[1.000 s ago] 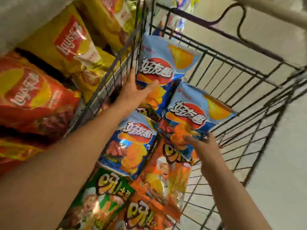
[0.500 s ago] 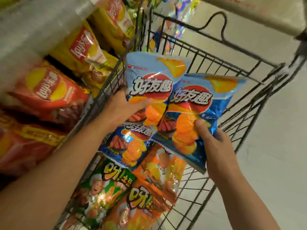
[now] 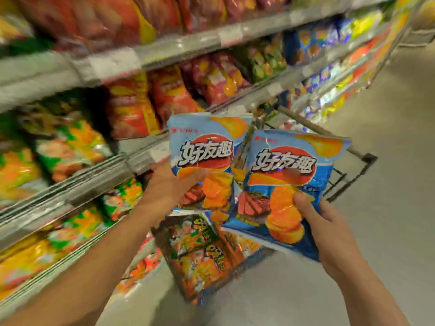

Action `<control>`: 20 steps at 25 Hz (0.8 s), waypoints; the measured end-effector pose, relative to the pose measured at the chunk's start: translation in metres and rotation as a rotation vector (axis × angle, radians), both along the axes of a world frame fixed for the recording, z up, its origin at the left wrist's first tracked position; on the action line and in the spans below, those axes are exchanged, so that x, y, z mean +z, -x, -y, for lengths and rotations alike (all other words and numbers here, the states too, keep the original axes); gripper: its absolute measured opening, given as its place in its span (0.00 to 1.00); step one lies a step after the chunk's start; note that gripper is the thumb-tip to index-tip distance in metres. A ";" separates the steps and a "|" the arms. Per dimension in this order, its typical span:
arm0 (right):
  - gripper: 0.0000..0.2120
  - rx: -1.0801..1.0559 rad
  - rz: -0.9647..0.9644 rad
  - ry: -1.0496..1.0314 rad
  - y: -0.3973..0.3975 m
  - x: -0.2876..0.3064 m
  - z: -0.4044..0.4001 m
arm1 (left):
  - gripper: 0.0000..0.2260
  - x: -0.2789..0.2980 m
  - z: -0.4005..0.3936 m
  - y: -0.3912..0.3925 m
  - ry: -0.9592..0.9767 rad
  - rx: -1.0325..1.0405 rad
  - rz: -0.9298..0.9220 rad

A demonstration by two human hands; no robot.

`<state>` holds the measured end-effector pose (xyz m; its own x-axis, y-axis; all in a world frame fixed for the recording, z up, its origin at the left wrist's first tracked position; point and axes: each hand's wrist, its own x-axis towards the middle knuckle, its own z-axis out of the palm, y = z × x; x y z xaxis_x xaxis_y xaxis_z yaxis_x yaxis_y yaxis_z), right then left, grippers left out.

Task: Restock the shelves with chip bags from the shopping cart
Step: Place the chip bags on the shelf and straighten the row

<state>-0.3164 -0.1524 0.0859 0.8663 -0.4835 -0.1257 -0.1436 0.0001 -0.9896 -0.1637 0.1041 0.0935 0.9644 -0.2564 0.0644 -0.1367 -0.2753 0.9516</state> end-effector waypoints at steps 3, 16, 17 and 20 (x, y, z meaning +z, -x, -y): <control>0.26 0.102 0.045 0.026 0.015 0.036 -0.030 | 0.18 0.043 -0.061 0.047 0.003 0.058 0.057; 0.05 0.688 0.164 0.350 0.070 0.122 -0.422 | 0.10 0.113 -0.472 0.302 0.149 0.572 0.088; 0.08 0.736 0.167 0.366 0.079 0.122 -0.467 | 0.10 0.112 -0.512 0.328 0.148 0.616 0.098; 0.12 0.848 0.195 0.345 0.112 0.126 -0.575 | 0.10 0.112 -0.599 0.388 0.149 0.733 0.131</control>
